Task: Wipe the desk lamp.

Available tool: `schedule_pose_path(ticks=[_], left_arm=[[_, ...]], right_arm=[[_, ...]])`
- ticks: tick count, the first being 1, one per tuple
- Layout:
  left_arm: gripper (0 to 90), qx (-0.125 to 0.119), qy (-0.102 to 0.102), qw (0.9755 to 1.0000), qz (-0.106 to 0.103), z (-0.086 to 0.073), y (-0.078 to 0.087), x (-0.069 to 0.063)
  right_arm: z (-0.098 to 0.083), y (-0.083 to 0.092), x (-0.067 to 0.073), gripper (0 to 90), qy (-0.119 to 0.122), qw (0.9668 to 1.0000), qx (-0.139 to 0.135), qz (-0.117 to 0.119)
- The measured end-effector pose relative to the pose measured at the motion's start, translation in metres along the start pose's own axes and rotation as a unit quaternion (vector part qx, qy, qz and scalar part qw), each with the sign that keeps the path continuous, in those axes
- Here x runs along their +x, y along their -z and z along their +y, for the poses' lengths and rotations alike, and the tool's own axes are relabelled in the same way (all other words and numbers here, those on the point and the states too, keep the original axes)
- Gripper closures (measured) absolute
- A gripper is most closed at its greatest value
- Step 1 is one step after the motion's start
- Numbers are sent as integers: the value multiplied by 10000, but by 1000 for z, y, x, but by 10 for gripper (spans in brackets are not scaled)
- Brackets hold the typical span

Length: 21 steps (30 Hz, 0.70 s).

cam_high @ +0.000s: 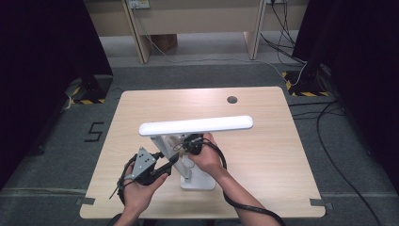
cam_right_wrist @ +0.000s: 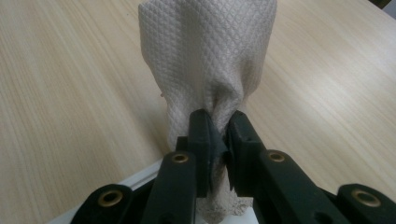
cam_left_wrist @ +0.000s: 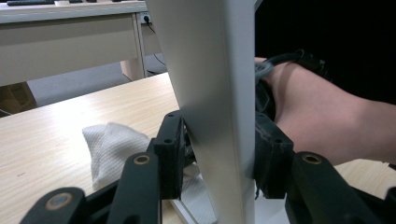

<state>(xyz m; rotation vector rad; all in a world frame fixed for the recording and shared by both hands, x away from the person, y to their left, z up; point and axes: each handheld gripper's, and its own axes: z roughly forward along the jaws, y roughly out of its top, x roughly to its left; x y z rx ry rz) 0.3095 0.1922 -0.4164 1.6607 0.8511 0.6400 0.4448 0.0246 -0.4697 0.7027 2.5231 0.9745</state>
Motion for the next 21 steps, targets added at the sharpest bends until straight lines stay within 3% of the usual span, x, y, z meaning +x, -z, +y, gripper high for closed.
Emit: schedule_pose_path(ticks=[15,21], left_arm=[[597,2,-11,10000,15,0,0,0],[598,-3,6,10000,25,0,0,-1]], right_arm=[[-4,-10,0,817,100,9999,64,36],[-5,-11,-4,817,-32,9999,111,-46]])
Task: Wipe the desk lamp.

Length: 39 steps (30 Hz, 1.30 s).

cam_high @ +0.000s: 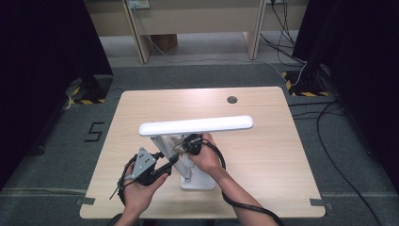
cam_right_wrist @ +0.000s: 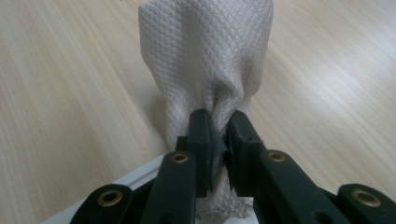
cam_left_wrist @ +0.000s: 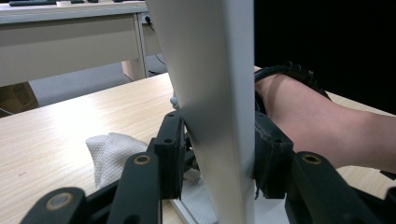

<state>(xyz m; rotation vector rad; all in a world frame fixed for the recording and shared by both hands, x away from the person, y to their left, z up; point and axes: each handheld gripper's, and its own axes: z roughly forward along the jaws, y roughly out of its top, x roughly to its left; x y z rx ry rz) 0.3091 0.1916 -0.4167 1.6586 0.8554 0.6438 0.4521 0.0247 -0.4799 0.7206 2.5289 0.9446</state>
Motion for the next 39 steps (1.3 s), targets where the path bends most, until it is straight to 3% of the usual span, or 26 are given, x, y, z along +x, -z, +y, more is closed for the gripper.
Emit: schedule_pose_path(ticks=[8,9,22,27,31,39], left_arm=[[598,-2,8,10000,9,0,0,0],[599,-4,10,10000,12,0,0,0],[601,-18,19,10000,45,0,0,-1],[602,-22,22,10000,52,-1,0,-1],[602,-28,26,10000,60,-1,0,-1],[603,-31,19,10000,83,-1,0,-2]], right_arm=[[-8,3,-14,817,-83,9998,39,-198],[-9,4,-14,817,-195,9996,76,-199],[-27,13,-30,818,-277,9987,164,-405],[-35,18,-38,818,-308,9981,215,-492],[-46,24,-45,819,-501,9970,235,-545],[-61,33,-56,820,-532,9958,306,-682]])
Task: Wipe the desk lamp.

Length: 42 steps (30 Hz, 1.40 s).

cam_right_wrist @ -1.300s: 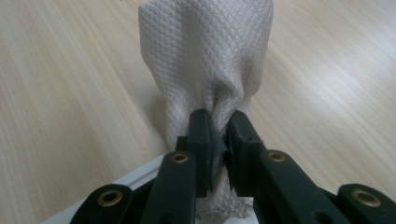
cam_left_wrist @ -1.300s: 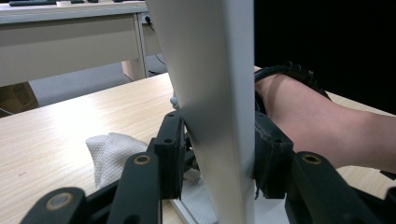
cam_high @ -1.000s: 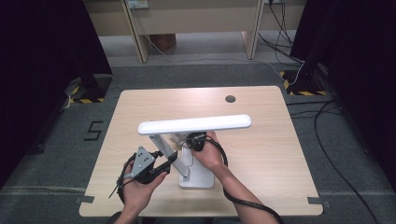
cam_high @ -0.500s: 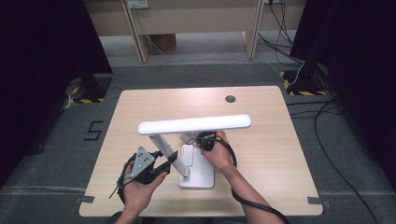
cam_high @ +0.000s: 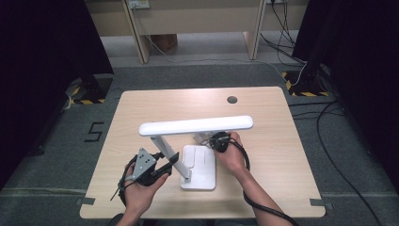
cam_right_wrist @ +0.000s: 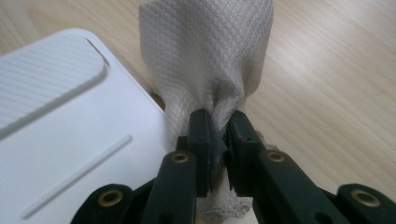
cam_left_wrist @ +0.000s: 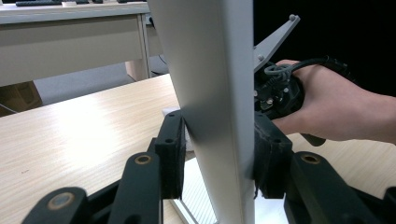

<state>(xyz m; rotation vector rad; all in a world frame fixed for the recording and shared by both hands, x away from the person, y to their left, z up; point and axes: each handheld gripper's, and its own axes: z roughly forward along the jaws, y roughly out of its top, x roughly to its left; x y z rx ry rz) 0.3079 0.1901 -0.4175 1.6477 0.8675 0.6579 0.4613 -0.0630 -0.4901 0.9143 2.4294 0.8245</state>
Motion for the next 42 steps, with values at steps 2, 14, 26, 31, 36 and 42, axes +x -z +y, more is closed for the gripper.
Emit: schedule_pose_path(ticks=[2,14,26,31,36,42], left_arm=[[603,1,12,10000,-2,0,0,0],[604,-13,12,10000,28,-1,0,-1],[599,-10,41,10000,-5,-1,2,-2],[598,-3,35,10000,-13,-1,3,-1],[598,8,42,10000,-18,-1,3,-1],[600,11,68,10000,-7,-1,3,-2]], right_arm=[[-4,0,-2,820,-32,10000,31,-14],[-25,15,-29,811,-293,9984,171,-459],[-37,33,-37,500,-737,9938,-32,-831],[-34,71,-17,462,-648,9928,-519,-865],[-52,86,29,475,-328,9980,-486,232],[-74,81,72,440,16,9948,-231,988]])
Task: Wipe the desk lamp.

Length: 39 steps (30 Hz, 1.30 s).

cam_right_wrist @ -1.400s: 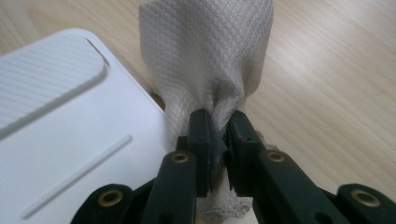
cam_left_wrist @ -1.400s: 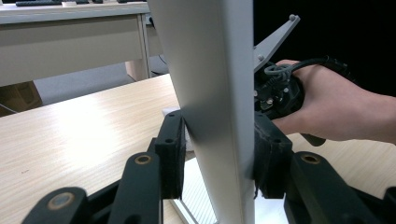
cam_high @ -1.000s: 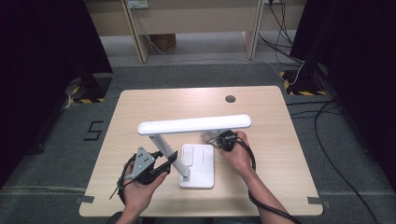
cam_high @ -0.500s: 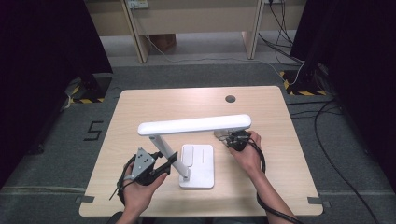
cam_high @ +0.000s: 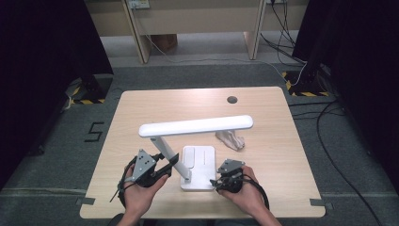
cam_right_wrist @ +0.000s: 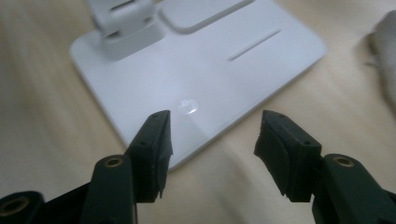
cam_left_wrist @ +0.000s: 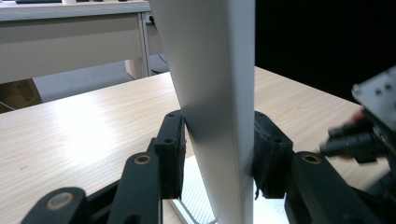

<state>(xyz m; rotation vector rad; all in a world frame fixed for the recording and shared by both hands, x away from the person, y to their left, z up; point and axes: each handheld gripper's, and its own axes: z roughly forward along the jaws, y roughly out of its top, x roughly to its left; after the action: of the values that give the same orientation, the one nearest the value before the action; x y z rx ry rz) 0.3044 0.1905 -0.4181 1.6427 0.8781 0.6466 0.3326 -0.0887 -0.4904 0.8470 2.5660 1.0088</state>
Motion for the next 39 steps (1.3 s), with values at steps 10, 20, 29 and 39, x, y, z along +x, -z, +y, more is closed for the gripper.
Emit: schedule_pose_path(ticks=[10,20,29,39], left_arm=[[602,1,33,10000,-9,0,-1,0],[600,26,30,10000,58,3,-7,3],[601,20,93,9998,145,6,-20,11],[608,47,76,9997,221,10,-34,24]], right_arm=[[-11,-9,19,415,291,9992,261,119],[-5,-12,10,484,263,9994,224,82],[1,-20,-4,527,241,9997,67,-7],[11,-30,-14,532,182,9998,37,-95]])
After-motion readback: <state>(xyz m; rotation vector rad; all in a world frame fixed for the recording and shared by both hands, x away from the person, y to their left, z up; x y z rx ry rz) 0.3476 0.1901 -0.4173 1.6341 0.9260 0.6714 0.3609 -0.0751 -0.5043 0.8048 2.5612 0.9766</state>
